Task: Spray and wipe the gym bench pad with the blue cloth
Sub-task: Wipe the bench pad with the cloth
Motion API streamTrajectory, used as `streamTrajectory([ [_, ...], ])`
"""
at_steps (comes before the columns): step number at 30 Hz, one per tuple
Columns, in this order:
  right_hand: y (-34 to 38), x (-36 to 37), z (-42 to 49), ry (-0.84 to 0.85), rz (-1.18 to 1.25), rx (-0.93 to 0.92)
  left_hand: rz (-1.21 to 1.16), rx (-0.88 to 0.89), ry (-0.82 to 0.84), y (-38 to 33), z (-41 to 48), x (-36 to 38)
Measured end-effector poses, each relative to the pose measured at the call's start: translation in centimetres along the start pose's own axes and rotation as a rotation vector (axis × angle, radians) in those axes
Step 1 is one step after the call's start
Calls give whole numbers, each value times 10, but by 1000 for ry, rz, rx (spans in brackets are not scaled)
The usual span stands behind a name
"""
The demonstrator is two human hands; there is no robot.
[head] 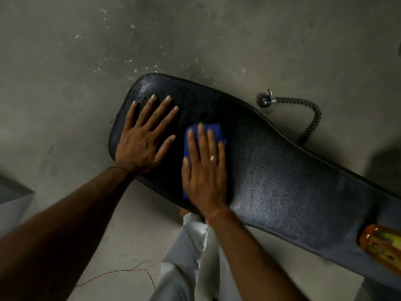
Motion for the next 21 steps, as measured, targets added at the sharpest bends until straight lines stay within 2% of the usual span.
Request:
streamTrajectory([
  [4,3,-15,110,-97,-4,159,-5,-2,-27,0,-2,3],
  [6,7,-18,126,-116,10,225,-17,-18,-45,1,-2,1],
  [9,24,-10,62,-109,28,205,-21,-90,-68,3,-5,2],
  [11,34,3,-7,-43,18,100,-40,-154,-83,4,-6,4],
  [13,34,12,-40,-15,9,-22,-75,-212,-96,6,-8,6],
  [17,30,5,24,-38,-23,-78,-158,-235,-160,9,-9,11],
  [21,46,-5,107,-130,4,68,-211,-224,-199,11,-10,11],
])
Point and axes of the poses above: each hand's wrist, its own z-axis towards the middle knuckle, its own x-axis out of the palm, y = z × x, the point moved 2 cm from there along z, towards the middle knuckle, and after that the axes turned 11 degrees about x, right-handed, at the moved point
